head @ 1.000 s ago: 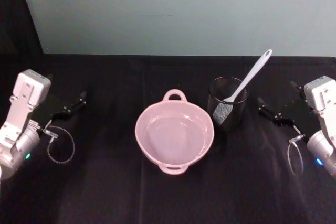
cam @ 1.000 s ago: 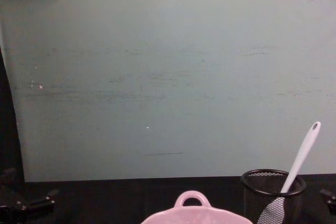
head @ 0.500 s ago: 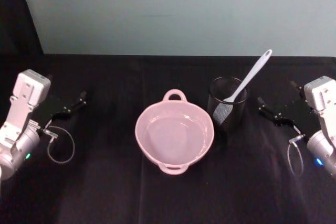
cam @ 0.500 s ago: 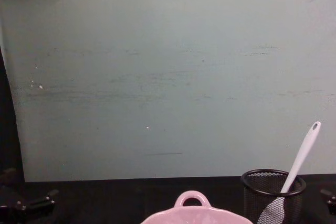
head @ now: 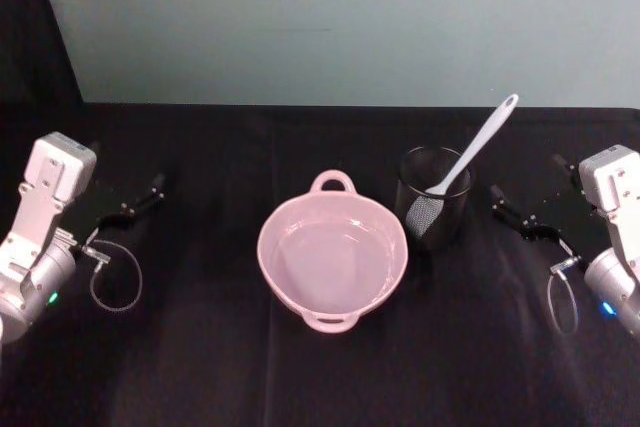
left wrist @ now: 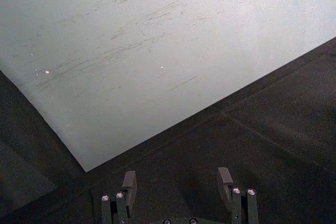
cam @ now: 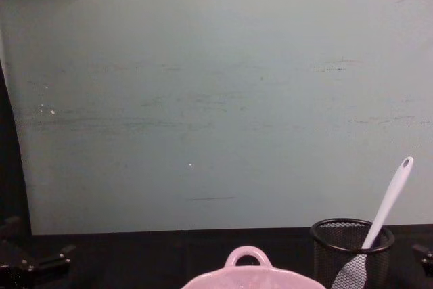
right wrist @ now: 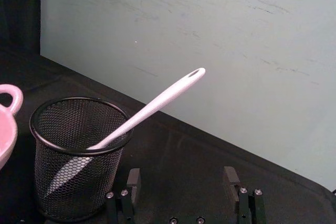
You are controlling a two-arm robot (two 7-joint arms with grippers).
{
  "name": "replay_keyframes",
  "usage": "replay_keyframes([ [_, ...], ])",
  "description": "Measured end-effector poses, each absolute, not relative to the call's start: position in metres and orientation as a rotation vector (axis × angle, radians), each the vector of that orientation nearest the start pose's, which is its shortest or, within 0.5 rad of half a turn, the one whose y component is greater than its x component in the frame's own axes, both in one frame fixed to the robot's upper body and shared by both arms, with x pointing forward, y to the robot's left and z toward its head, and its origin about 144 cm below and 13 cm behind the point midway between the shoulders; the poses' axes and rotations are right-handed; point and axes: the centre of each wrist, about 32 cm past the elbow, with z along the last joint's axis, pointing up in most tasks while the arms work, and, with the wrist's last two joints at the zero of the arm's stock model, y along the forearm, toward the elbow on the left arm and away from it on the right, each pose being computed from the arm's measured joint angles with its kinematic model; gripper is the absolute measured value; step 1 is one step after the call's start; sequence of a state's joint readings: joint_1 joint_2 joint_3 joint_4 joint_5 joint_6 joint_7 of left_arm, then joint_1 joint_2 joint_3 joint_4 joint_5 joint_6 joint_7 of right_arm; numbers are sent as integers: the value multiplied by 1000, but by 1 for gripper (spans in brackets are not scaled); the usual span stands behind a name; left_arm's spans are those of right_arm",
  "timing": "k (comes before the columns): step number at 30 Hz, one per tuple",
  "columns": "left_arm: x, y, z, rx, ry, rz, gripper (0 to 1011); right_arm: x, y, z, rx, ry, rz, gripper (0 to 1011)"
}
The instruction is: Use the one hand to pick up the spoon and stir the clear water in the bowl.
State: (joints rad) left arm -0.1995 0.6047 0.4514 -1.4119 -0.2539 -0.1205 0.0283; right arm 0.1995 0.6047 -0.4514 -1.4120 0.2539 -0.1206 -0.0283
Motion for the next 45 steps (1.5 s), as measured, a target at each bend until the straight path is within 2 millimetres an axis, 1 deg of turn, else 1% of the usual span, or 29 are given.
replay_keyframes([
  [4, 489, 310, 1140, 304, -285, 1248, 1011, 487, -309, 1143, -284, -277, -1215, 1002],
  [11, 489, 310, 1140, 304, -285, 1248, 1011, 479, -308, 1156, -164, -214, -1176, 1003],
  [18, 489, 310, 1140, 304, -285, 1248, 1011, 480, -311, 1164, 22, -48, -1162, 1003],
  [21, 489, 310, 1140, 304, -285, 1248, 1011, 486, -312, 1165, 125, 74, -1153, 1003],
  [24, 489, 310, 1140, 304, -285, 1248, 1011, 491, -312, 1164, 180, 150, -1149, 1003],
  [25, 489, 310, 1140, 304, -285, 1248, 1011, 495, -311, 1164, 214, 201, -1146, 1003],
  [31, 489, 310, 1140, 304, -285, 1248, 1011, 509, -307, 1160, 291, 351, -1131, 1003],
  [45, 489, 310, 1140, 304, -285, 1248, 1011, 531, -299, 1161, 298, 427, -1117, 1003],
])
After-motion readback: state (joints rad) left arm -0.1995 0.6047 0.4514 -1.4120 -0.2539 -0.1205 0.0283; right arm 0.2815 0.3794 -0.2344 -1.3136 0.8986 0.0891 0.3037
